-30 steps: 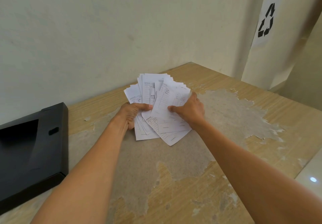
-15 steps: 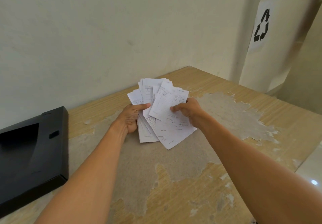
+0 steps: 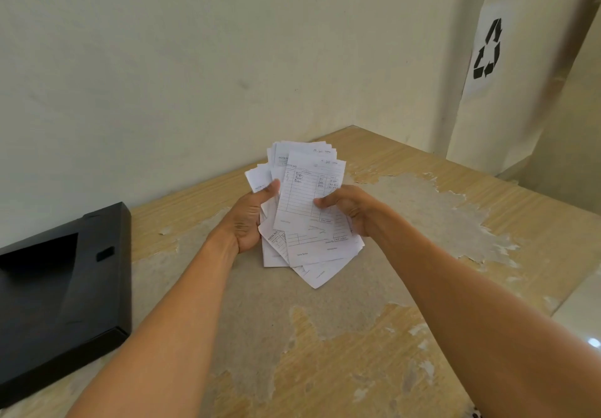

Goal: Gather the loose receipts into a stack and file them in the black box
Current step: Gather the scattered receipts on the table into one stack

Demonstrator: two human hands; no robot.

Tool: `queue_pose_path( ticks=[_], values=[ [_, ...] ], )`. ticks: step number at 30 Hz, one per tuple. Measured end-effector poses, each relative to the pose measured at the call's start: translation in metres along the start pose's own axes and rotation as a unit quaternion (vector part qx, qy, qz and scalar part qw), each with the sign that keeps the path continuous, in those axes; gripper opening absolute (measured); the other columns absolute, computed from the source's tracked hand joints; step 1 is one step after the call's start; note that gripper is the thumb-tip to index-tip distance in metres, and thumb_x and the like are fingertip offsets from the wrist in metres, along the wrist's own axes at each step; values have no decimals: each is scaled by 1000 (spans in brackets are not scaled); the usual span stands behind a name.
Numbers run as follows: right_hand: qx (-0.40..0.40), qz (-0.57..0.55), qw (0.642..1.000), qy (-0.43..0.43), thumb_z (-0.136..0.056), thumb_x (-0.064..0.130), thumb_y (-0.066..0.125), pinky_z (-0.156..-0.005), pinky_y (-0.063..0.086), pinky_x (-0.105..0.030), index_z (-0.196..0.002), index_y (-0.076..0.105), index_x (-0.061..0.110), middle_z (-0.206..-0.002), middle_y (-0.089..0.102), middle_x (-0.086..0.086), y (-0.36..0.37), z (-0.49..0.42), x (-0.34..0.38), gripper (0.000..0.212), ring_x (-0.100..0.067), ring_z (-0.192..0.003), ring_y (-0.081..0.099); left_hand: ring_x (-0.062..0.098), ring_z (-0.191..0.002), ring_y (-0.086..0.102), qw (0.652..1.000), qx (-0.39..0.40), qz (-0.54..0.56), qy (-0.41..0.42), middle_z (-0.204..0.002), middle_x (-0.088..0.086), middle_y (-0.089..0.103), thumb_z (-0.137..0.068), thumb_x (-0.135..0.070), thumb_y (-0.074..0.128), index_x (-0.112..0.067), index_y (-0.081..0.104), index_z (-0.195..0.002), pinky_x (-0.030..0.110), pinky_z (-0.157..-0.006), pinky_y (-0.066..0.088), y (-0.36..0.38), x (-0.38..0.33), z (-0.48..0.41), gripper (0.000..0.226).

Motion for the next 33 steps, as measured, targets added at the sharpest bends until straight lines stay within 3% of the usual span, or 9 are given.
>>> queue_pose_path(
  ticks=[2, 6, 11, 15, 18, 21, 25, 28, 33],
  values=[
    [-8, -28, 1000, -9, -82, -2, 62, -73, 56, -41, -119, 61, 0, -116, 67, -16, -3, -2, -3, 37, -34, -98, 66, 28, -115, 63, 998, 43, -38, -3, -127, 13, 64, -88, -24, 57, -11, 55, -132, 40, -89, 55, 2, 0, 8, 46],
    [-29, -88, 995, -43, -81, -3, 62, -85, 54, -49, -107, 64, 4, -116, 67, -16, -4, -7, -8, 27, -36, -102, 64, 34, -116, 61, 993, 37, -116, -10, -126, 18, 63, -79, 5, 65, -4, 50, -133, 42, -89, 56, -10, 13, 15, 56],
    [-3, -103, 981, -165, -79, -8, 61, -77, 54, -41, -97, 59, 16, -103, 67, -5, 8, -1, 17, 30, -27, -94, 64, 31, -111, 64, 989, -30, -133, 61, -121, 13, 67, -87, -10, 64, -7, 54, -130, 41, -82, 58, -16, -1, 13, 44],
    [11, -113, 966, -234, -79, -7, 63, -78, 56, -36, -109, 56, 12, -112, 65, -8, 13, 3, 45, 37, -24, -98, 65, 33, -115, 61, 993, -39, -90, 64, -128, 16, 63, -81, -6, 55, -6, 51, -133, 51, -95, 49, -14, -22, 10, 52],
    [28, -94, 966, -240, -79, -6, 64, -80, 56, -36, -112, 56, 10, -115, 66, -10, 18, 3, 51, 37, -26, -101, 65, 30, -112, 62, 993, -62, -66, 77, -125, 13, 65, -77, -10, 51, -7, 52, -132, 46, -92, 51, -12, -31, 12, 55],
    [36, -69, 970, -231, -76, -3, 67, -82, 55, -38, -119, 54, 1, -117, 65, -13, 22, 4, 45, 45, -28, -103, 65, 25, -103, 66, 972, -128, -156, 124, -111, 4, 70, -83, -7, 58, -10, 54, -124, 32, -77, 54, -12, -34, 20, 41],
    [55, -75, 961, -261, -79, -7, 64, -74, 56, -33, -115, 57, 2, -109, 67, -8, 30, 11, 52, 38, -20, -94, 67, 5, -89, 65, 950, -181, -162, 197, -101, -11, 67, -86, 5, 58, -22, 57, -109, 15, -65, 53, -15, -45, 26, 36],
    [55, -85, 952, -290, -80, -7, 62, -74, 56, -32, -108, 58, 8, -106, 67, -4, 33, 14, 67, 33, -16, -92, 67, 5, -89, 65, 946, -181, -150, 223, -102, -8, 66, -86, 6, 59, -21, 55, -108, 15, -68, 54, -15, -60, 26, 35],
    [70, -57, 962, -259, -83, -6, 62, -71, 57, -26, -117, 56, 1, -109, 69, -6, 33, 10, 46, 36, -15, -92, 69, 12, -99, 65, 941, -177, -196, 211, -107, -4, 68, -85, 6, 61, -18, 58, -113, 30, -83, 53, -24, -48, 26, 38]
  ],
)
Point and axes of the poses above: each hand's wrist, its own z-axis away from the middle knuckle, its own y-axis out of the palm, x = y × z, the point moved 8 cm from there along -z, towards the middle knuckle
